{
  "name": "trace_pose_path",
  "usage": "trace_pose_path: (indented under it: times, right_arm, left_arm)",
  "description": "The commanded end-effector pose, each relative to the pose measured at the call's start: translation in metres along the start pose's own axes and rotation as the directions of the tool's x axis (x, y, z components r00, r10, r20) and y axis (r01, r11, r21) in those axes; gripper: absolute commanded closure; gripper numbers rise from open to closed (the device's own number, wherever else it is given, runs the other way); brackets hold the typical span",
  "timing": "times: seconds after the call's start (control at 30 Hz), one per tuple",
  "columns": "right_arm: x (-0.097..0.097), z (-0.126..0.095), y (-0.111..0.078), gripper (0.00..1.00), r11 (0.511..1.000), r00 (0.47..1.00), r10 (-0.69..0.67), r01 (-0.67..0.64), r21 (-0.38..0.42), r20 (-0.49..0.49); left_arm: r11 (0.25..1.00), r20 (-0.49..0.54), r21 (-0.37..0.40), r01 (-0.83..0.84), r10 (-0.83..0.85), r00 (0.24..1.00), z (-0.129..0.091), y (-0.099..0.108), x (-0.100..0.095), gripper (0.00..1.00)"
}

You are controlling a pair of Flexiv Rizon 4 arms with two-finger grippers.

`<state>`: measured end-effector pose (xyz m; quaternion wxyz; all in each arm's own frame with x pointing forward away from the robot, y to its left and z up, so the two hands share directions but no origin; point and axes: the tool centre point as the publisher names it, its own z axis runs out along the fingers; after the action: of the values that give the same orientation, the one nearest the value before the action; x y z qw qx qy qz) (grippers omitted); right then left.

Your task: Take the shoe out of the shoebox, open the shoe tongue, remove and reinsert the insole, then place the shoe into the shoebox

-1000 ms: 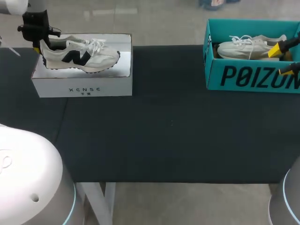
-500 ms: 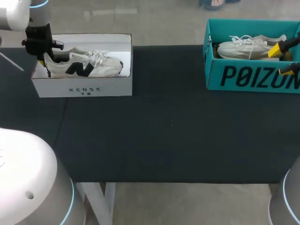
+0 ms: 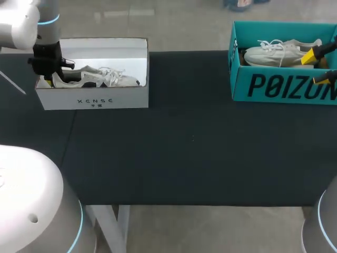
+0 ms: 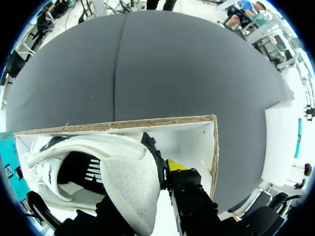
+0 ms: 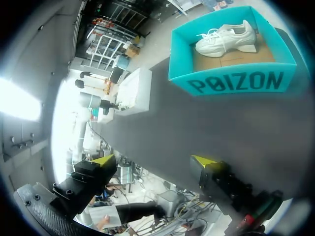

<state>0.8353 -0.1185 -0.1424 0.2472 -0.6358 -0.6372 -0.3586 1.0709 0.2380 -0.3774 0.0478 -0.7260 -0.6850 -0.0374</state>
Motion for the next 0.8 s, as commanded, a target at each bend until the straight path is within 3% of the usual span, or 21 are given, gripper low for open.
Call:
trace_pose_path:
  times: [0.03, 0.07, 0.1, 0.23, 0.47, 0.8]
  right_arm:
    - [0.000, 0.000, -0.001, 0.00, 1.000, 1.000, 0.001, -0.001, -0.001, 0.003]
    - [0.000, 0.000, -0.001, 0.00, 1.000, 1.000, 0.001, -0.001, -0.001, 0.003]
    - [0.000, 0.000, -0.001, 0.00, 1.000, 1.000, 0.001, -0.001, -0.001, 0.003]
    - [0.000, 0.000, -0.001, 0.00, 1.000, 1.000, 0.001, -0.001, -0.001, 0.003]
    - [0.000, 0.000, -0.001, 0.00, 1.000, 1.000, 0.001, -0.001, -0.001, 0.003]
    - [0.000, 0.000, -0.001, 0.00, 1.000, 1.000, 0.001, -0.001, -0.001, 0.003]
  left_arm:
    - [1.000, 0.012, 0.013, -0.006, 0.005, 1.000, 0.001, 0.003, 0.000, 0.19]
    - [1.000, 0.013, 0.014, -0.008, 0.008, 1.000, 0.000, 0.002, -0.001, 0.02]
    - [1.000, 0.017, 0.017, -0.012, 0.011, 1.000, -0.001, 0.002, -0.001, 0.00]
    - [1.000, 0.018, 0.028, -0.009, 0.008, 1.000, -0.010, 0.000, -0.002, 0.00]
    - [1.000, 0.073, -0.002, 0.019, -0.019, 0.997, -0.053, -0.011, -0.009, 0.00]
    - [0.993, 0.149, 0.035, 0.110, -0.115, 0.982, -0.103, -0.030, -0.017, 0.00]
